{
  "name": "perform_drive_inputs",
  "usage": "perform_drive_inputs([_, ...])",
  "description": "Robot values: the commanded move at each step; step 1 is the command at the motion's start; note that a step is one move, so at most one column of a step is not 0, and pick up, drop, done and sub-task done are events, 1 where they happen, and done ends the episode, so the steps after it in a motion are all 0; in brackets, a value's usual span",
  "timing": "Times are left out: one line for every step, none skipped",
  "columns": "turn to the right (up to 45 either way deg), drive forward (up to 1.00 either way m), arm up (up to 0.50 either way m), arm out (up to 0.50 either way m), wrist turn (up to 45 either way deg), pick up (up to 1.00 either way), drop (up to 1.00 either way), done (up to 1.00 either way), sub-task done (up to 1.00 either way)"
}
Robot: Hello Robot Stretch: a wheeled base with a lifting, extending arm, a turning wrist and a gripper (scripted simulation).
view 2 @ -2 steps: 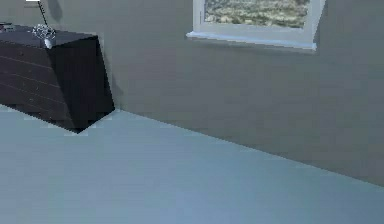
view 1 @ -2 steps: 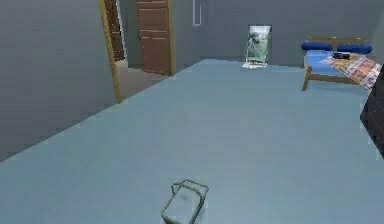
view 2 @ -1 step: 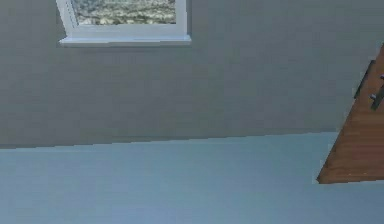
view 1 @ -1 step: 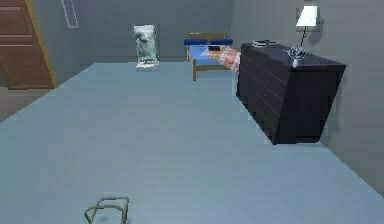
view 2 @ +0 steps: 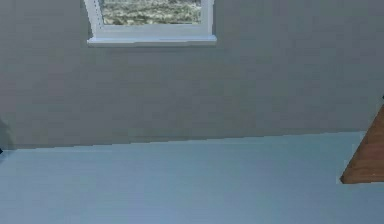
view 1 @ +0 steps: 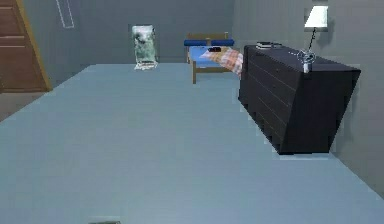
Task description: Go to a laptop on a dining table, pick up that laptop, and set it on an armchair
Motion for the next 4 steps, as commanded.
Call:
perform_drive_inputs([15.0, 0.0, 0.0, 0.0, 0.0, 0.0, 0.0, 0.0, 0.0])
perform_drive_inputs([0.0, 0.35, 0.0, 0.0, 0.0, 0.0, 0.0, 0.0, 0.0])
perform_drive_inputs([-6.0, 0.0, 0.0, 0.0, 0.0, 0.0, 0.0, 0.0, 0.0])
perform_drive_inputs([-3.0, 0.0, 0.0, 0.0, 0.0, 0.0, 0.0, 0.0, 0.0])
